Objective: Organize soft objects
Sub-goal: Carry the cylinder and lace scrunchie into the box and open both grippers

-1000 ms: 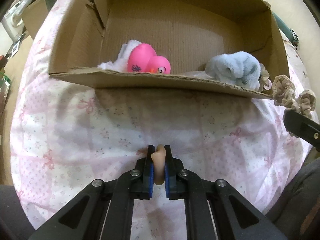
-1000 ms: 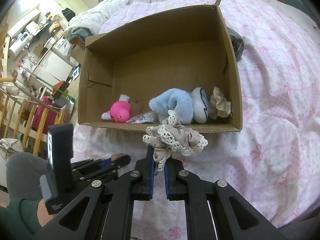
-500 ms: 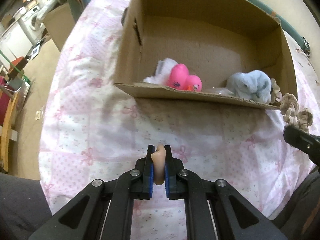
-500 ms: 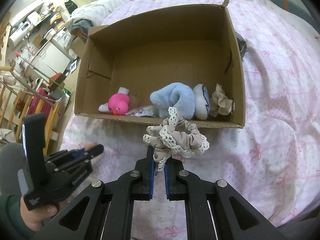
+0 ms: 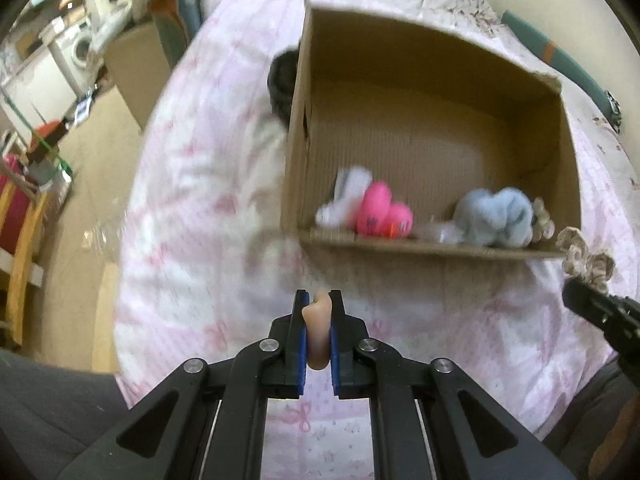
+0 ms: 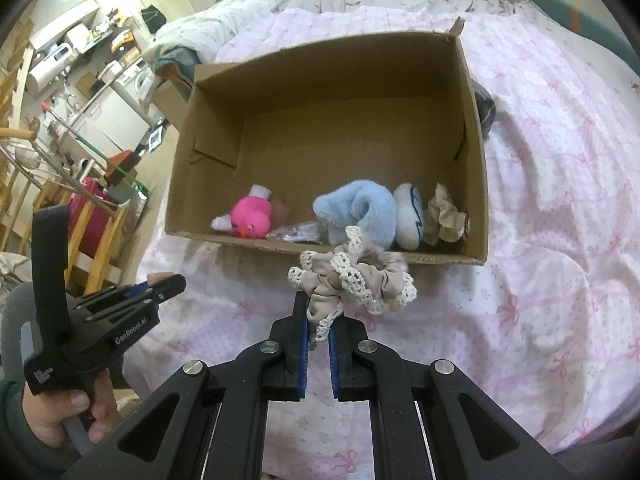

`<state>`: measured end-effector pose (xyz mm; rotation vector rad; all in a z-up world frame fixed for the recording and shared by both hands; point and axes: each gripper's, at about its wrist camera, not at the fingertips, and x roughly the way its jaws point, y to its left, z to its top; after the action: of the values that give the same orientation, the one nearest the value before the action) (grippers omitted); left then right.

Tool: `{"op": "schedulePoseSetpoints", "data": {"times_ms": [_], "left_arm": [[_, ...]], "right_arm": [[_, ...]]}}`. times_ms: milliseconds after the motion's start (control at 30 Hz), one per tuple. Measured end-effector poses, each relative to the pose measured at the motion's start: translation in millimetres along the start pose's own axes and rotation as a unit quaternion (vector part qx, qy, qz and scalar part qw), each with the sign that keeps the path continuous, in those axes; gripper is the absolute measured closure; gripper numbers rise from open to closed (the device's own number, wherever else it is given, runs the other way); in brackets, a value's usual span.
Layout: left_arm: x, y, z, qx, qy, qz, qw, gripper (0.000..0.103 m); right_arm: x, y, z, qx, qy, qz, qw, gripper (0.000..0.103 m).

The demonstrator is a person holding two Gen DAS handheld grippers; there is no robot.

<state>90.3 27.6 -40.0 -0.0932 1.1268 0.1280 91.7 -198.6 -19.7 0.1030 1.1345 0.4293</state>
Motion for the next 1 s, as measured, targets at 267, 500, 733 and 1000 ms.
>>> {"op": "schedulePoseSetpoints", "data": {"times_ms": [267,500,733,1000], "left_arm": [[-38,-6,38,0.025,-0.055,-0.009,0.9981,0.095],[-46,-14,68,0.046,-0.084,-0.012,0.9953,0.095],[-29,-19,88,0.059,-0.097,-0.017,0.9934,0.095],[-1,-22,91,0.063,-0.109,-0.02,0.9918,0.095]], "right_arm": [[-19,3,10,-0.008,-0.049,-0.001,0.999,0.093],[-38,3,30,-0.006,-0.08,0.017,0.997,0.093],[-49,-1,63,-0.029,-0.128,0.022,0.991,0.093],[-20,-35,77,0.01,-0.127,-0.017,0.992,0.093]]}}
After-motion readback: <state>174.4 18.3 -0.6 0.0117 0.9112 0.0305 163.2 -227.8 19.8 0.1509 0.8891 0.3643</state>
